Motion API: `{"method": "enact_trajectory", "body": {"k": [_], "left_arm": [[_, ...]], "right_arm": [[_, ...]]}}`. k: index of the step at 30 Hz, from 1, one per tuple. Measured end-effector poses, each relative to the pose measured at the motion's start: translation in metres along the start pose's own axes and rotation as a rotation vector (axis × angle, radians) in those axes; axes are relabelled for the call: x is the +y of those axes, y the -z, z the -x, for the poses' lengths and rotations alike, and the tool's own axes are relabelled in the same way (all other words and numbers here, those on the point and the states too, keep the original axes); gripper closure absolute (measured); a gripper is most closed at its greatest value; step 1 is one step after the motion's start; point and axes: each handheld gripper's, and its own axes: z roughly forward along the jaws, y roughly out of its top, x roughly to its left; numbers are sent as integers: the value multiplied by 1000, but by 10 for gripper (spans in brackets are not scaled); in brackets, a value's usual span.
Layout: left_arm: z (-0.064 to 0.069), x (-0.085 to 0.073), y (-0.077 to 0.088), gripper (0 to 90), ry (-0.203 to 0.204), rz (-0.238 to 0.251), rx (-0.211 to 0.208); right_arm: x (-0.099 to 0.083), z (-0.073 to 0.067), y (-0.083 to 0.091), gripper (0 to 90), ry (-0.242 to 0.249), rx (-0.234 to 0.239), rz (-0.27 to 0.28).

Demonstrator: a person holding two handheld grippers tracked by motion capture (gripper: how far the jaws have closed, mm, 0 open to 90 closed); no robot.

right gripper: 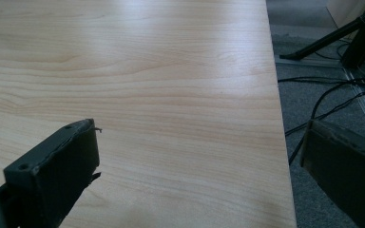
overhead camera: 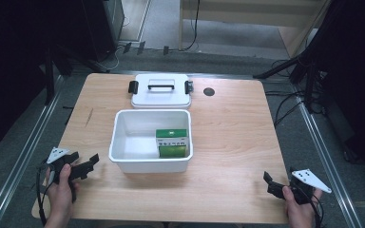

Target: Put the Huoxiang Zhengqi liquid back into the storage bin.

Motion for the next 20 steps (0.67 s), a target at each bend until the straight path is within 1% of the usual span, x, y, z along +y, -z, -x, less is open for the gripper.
{"method": "enact_trajectory", "body": {"k": [2, 8, 15, 20], "left_arm": [[0, 0, 0, 139, 1, 0, 0], [0, 0, 0, 139, -1, -2, 3], [0, 0, -1, 139, -3, -4, 2], [1, 0, -1, 139, -2, -6, 3]], "right_arm": [[0, -1, -1, 0, 5, -7, -6], [0, -1, -1, 0, 8, 1, -6], [1, -2, -2, 0, 18, -1, -19], [1, -2, -2, 0, 12, 5, -25]]}}
